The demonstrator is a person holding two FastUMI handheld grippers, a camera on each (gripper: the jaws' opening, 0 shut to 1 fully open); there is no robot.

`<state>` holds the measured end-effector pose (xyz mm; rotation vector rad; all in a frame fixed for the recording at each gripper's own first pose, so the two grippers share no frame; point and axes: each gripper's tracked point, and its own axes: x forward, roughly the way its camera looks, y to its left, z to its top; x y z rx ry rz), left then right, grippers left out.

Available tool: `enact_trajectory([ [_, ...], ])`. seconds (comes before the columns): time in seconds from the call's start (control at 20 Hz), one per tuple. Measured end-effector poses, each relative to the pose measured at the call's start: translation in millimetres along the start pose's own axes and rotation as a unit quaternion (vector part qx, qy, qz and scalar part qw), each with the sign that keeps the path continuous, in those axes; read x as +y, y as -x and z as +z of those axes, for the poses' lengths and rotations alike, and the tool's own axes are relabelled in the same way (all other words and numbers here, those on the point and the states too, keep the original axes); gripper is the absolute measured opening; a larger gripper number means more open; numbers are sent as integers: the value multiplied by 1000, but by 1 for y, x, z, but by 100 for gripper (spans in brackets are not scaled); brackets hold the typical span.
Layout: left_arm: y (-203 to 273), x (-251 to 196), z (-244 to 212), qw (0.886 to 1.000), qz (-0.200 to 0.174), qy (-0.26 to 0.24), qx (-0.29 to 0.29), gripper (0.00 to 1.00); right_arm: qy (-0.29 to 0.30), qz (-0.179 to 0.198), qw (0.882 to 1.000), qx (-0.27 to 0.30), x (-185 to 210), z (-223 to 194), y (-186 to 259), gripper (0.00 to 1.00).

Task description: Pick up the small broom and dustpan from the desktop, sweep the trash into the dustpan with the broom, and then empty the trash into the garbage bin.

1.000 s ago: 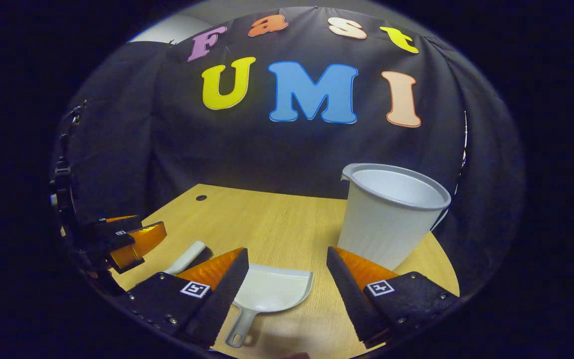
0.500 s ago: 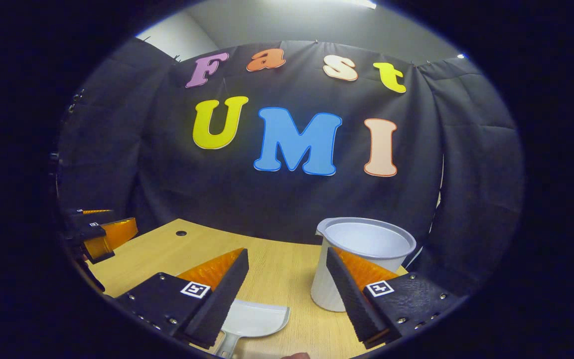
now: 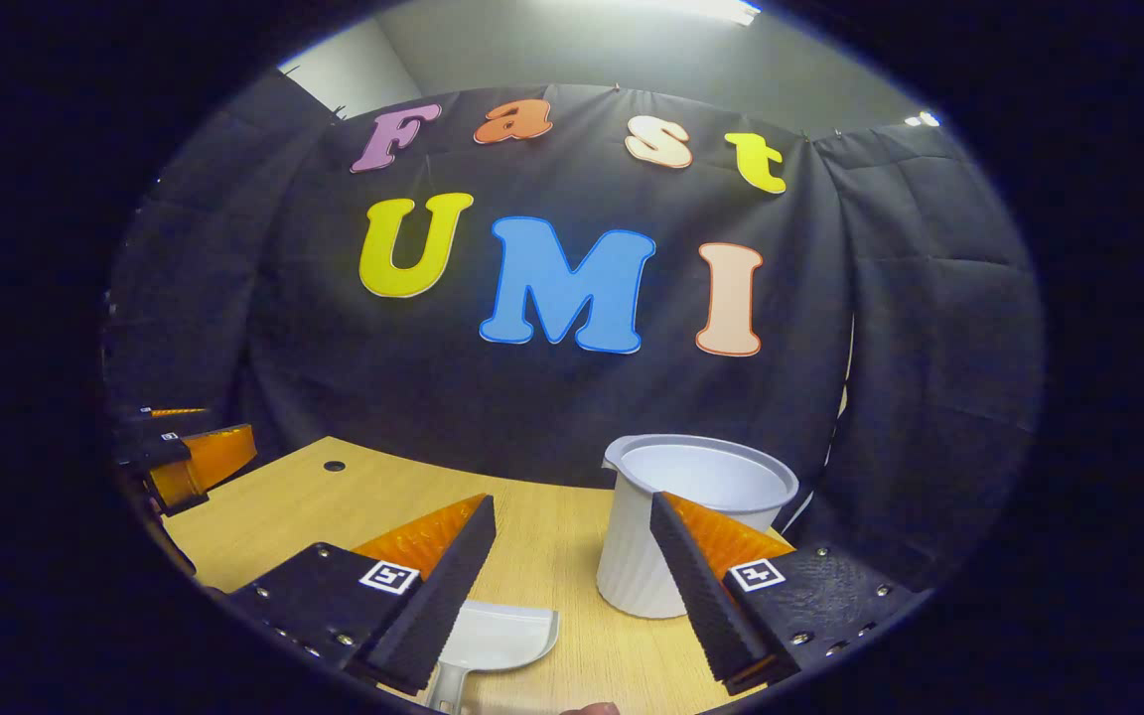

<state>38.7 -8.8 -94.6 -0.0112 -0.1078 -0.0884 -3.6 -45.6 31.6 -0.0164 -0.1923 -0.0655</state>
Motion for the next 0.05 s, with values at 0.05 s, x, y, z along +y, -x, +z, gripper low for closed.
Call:
enact_trajectory([
  [0.05,0,0,0,1000,-1,-1,-1,93,-2,-3,1000,-4,-1,3,2,98],
])
